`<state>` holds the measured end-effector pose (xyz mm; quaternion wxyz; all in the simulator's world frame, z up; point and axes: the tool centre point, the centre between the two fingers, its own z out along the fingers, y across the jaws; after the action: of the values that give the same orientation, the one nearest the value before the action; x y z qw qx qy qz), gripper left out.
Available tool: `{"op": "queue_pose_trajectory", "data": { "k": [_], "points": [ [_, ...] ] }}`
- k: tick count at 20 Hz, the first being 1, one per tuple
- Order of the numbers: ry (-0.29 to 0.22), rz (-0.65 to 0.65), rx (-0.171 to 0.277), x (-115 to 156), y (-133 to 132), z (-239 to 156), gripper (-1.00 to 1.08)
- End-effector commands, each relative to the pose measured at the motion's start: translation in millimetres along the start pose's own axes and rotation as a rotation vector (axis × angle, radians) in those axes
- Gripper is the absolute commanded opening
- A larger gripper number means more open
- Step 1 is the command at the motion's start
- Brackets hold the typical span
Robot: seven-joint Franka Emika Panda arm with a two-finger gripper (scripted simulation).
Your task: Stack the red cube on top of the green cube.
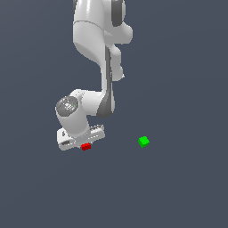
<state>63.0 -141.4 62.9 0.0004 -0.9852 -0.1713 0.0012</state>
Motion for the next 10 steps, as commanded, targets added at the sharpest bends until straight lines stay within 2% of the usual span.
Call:
{"op": "queue_pose_trajectory", "data": {
  "k": [1, 10],
  "points": [
    [0.002, 0.000, -0.001, 0, 0, -20, -1.00],
    [0.002, 0.000, -0.001, 1, 0, -56, -1.00]
  ]
}}
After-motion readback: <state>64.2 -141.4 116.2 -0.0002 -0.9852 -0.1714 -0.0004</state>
